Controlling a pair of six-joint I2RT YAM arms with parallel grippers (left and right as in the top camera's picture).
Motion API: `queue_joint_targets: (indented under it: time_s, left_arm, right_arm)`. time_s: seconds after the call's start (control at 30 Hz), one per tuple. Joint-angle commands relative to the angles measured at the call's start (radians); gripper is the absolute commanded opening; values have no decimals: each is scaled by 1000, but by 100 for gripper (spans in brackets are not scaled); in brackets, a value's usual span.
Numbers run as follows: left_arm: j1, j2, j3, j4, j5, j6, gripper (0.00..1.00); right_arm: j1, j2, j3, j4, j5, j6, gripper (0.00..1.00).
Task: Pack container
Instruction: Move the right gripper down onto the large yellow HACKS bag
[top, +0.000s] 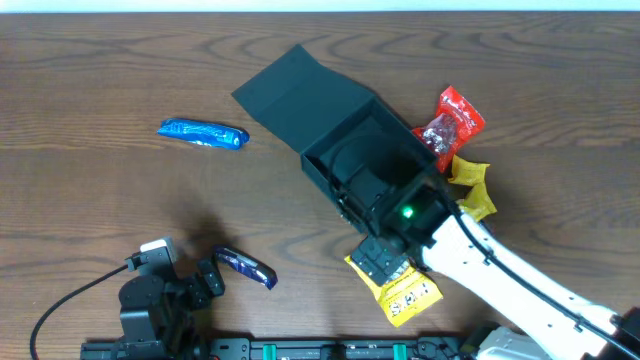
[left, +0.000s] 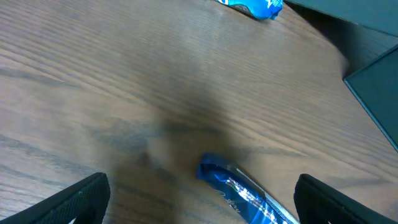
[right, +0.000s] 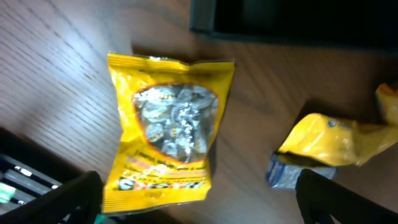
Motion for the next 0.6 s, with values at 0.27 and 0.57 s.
queue_joint_targets:
  time_s: [0.27, 0.57]
  left_arm:
    - [3, -2, -14, -63, -3, 8, 96]
    - [3, -2, -14, -63, -3, 8, 95]
  right_arm:
    - [10, -133, -243, 274, -61, 191, 99]
    - [46, -294, -415, 319, -106, 199, 99]
